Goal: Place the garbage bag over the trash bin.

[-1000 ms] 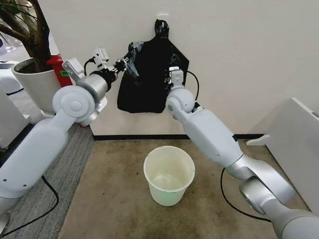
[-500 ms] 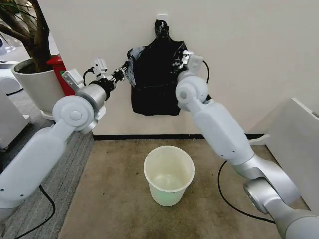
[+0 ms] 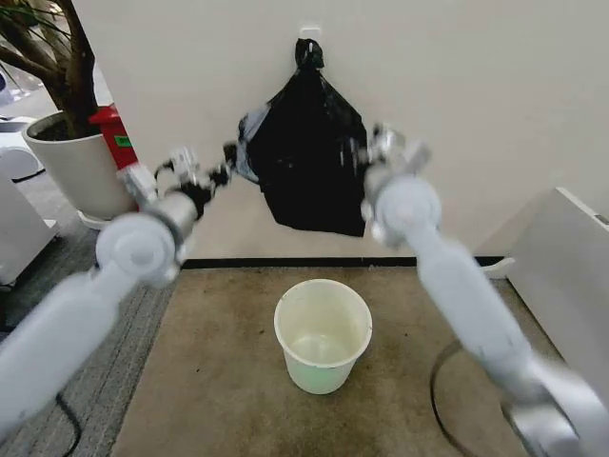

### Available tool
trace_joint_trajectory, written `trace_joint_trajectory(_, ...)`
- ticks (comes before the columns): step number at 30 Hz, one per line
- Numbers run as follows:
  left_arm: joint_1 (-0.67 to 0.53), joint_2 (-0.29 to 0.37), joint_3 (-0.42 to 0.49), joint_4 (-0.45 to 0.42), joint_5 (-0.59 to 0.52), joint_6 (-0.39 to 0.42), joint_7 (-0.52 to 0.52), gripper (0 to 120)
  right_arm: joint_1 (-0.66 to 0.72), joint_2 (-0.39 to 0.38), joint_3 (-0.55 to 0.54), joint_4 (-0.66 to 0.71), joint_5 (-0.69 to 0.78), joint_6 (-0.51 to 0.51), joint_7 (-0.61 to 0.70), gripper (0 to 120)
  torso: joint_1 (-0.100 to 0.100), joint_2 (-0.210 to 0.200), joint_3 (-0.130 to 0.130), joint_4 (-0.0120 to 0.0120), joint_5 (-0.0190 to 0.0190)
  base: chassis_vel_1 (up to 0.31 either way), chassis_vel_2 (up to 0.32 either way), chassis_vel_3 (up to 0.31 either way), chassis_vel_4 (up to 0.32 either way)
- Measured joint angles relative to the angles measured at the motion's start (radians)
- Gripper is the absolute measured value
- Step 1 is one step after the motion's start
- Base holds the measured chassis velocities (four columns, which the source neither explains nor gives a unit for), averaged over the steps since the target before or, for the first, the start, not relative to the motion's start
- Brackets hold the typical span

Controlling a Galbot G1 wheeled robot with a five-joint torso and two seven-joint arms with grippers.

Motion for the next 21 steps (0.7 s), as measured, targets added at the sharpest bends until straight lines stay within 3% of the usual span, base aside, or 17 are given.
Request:
trace_joint_trajectory(10, -0.130, 0.044, 0.030, -0.064, -0.051, -0.010, 0.010, 0, 0.080, -0.083, 0.079, 0.136, 0.131, -0.001, 0.003, 0, 0.000, 0.000, 0.000, 0.0000, -0.0001, 0.000, 0.000, 0.000, 0.000)
trace_joint_trajectory(16, -0.168, 0.190, 0.002, -0.184, -0.012, -0.014, 0.070, 0, 0.082, -0.238, 0.194, 0.278, 0.387, 0.003, 0.011, 0, 0.000, 0.000, 0.000, 0.0001, -0.0002, 0.000, 0.000, 0.000, 0.000)
trace_joint_trajectory(21, -0.190, 0.244, -0.005, -0.244, -0.014, -0.016, 0.087, 0, 0.054, -0.319, 0.227, 0.356, 0.447, 0.014, 0.003, 0, 0.000, 0.000, 0.000, -0.0001, 0.0001, 0.000, 0.000, 0.000, 0.000)
